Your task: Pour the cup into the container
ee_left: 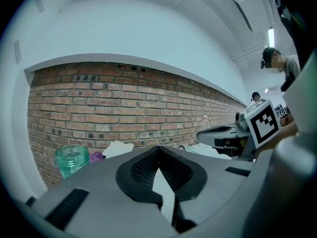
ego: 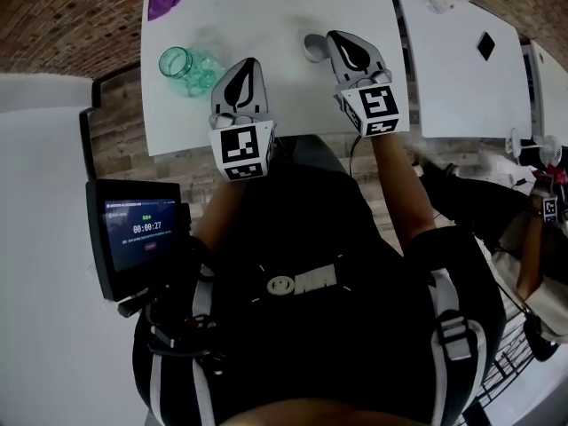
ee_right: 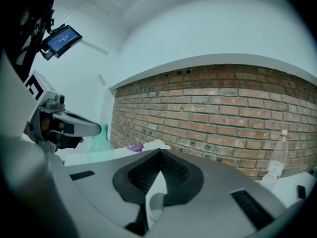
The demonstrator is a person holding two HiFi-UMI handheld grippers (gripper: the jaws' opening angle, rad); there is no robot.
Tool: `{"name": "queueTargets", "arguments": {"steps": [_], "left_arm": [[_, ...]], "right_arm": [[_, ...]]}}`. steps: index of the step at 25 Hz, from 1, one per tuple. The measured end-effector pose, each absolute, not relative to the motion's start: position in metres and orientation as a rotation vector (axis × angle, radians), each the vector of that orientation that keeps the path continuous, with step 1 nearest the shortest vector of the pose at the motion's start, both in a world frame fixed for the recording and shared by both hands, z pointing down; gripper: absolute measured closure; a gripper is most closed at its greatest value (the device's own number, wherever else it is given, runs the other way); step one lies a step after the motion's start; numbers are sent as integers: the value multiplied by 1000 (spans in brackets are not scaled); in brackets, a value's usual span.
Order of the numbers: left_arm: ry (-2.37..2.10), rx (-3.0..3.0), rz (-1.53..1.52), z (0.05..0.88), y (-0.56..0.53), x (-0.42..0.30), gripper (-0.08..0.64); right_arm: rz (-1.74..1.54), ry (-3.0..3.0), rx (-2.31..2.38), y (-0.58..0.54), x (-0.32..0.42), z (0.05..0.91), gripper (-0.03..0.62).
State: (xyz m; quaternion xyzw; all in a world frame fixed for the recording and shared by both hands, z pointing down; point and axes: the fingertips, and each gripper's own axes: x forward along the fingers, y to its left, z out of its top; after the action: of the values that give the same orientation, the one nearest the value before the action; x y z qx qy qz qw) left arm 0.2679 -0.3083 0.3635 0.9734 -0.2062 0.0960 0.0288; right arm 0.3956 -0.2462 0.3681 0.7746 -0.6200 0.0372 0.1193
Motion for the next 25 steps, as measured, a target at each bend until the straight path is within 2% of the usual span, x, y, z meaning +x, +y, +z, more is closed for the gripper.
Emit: {"name": "queueTargets", "arguments": {"steps": [11,17,25], "left_arm": [[-685,2977,334,361,-216,240,566],[-690,2982,328,351,-131,180,566],[-643,2985,350,349,-116,172,566]], "right_arm": [[91,-1893,2242,-171,359,371,589],[24,-1946,2171,-100,292,363,589],[70,-1939,2181,-84,275,364,589]]}}
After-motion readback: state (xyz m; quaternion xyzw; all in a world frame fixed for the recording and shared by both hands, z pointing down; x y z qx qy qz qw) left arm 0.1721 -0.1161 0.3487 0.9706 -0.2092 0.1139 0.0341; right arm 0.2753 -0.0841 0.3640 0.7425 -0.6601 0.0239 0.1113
